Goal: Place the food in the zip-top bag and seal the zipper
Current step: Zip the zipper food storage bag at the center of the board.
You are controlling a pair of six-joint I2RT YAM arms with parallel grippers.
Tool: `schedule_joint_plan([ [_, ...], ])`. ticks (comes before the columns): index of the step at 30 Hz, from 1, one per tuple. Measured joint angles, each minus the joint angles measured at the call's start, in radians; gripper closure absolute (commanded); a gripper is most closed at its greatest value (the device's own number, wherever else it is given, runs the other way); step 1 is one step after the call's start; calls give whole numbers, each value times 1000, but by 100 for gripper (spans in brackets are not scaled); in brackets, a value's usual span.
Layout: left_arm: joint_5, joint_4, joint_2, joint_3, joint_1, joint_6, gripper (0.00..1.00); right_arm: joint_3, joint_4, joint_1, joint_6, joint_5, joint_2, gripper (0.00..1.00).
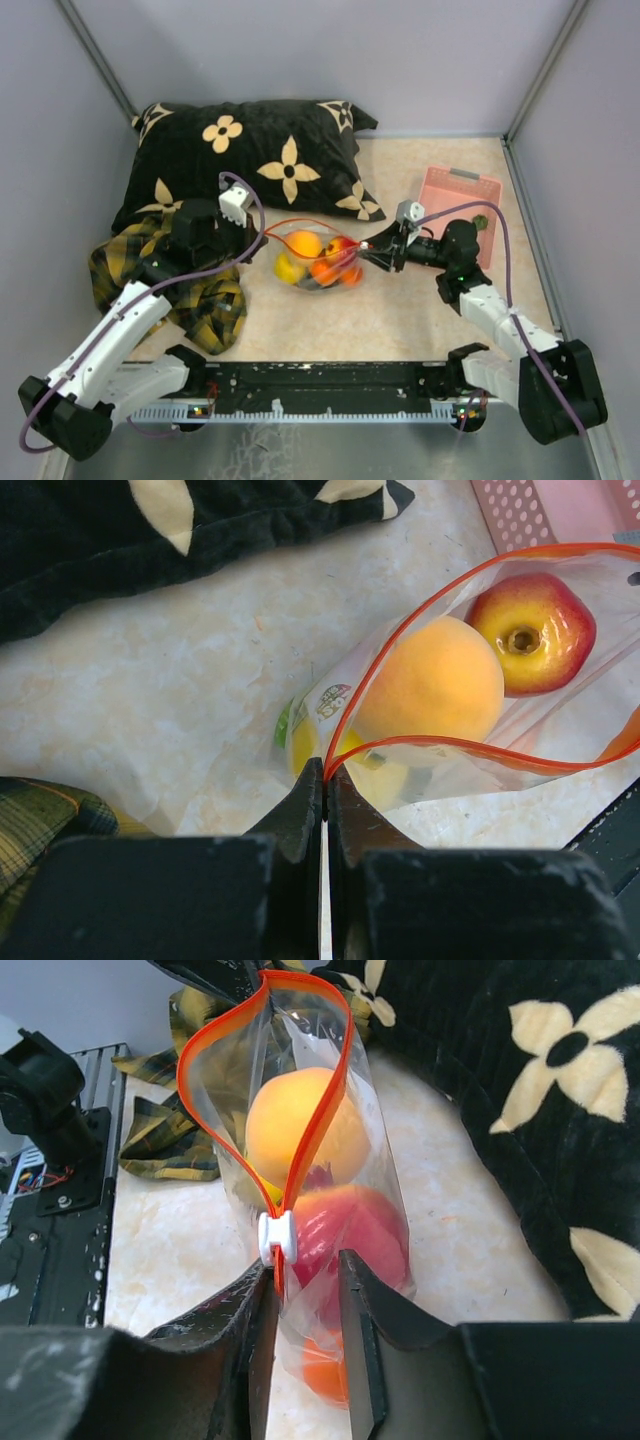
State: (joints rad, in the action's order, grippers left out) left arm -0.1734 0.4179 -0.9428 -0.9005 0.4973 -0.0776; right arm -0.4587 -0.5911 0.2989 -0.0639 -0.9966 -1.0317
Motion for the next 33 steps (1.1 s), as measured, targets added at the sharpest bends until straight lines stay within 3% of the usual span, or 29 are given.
schedule_joint_plan([
  [3,-6,0,0,0,0,3,100,0,-23,0,5,-18,-16,97],
  [4,-5,0,0,0,0,4,100,0,-26,0,9,-21,-19,100],
  [10,66,4,-15,-7,0,0,99,0,-18,0,25,-30,-19,100],
  [21,185,33,-61,-82,-17,-26,60,-57,128,1,37,36,0,100],
  [27,79,32,-62,-150,-18,30,52,-94,195,2,38,60,-6,100],
  [33,-141,28,-140,-267,-6,105,44,-142,267,2,71,45,-22,100],
])
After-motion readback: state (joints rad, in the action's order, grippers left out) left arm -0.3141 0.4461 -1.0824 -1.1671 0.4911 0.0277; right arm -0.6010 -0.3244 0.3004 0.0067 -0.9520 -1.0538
